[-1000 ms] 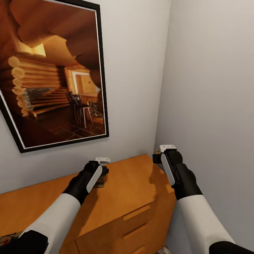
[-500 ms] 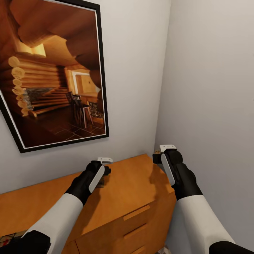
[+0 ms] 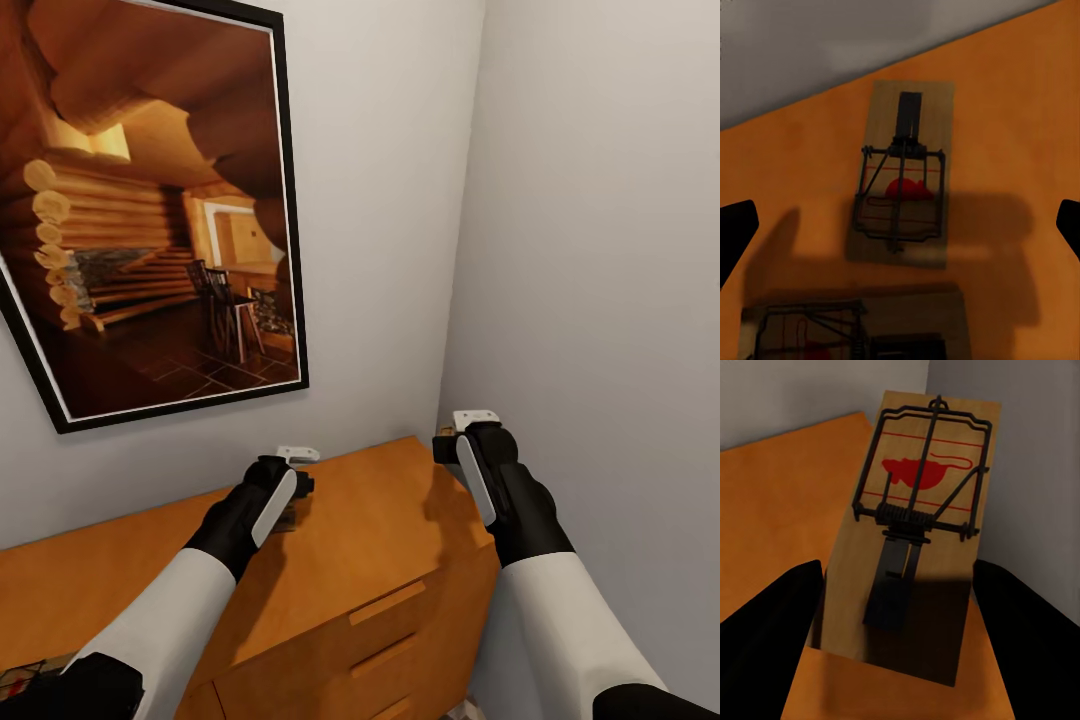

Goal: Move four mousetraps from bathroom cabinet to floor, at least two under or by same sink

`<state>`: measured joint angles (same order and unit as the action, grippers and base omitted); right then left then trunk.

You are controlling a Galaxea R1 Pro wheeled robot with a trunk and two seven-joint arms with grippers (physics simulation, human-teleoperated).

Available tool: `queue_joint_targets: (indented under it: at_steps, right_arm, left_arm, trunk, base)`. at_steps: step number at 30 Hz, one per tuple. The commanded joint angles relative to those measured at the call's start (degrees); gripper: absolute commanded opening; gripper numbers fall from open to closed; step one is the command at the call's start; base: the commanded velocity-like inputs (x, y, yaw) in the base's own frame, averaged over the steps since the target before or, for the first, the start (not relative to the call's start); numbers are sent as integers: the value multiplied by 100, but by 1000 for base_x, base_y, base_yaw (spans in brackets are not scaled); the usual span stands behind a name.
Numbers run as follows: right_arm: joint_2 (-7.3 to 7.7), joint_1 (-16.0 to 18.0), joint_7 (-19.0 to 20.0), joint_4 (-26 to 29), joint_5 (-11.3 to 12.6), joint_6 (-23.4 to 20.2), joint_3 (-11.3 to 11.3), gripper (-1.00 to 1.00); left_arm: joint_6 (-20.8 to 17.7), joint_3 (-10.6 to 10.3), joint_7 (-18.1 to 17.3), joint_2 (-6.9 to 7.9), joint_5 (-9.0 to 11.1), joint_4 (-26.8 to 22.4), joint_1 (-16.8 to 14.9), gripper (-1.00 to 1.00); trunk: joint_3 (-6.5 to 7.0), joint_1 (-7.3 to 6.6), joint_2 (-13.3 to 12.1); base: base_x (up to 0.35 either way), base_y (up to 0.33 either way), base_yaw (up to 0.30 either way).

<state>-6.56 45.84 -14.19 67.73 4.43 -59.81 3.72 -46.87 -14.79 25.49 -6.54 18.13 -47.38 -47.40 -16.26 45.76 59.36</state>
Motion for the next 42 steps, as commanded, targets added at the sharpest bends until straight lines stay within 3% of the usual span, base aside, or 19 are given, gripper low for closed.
queue_joint_targets:
  at_steps: [1,42]
  right_arm:
    - [0,5,-49,4,49,-19,6,-100]
    - [5,5,-49,-5,49,-19,6,-100]
  left_arm:
    - [-10,-15,56,5,58,-8,-5,100]
    - [20,-33,58,2,69,-79,-4,100]
  trunk:
    - [-8,1,5]
    - [-8,1,5]
  base:
    - [0,0,0]
    - [34,0,0]
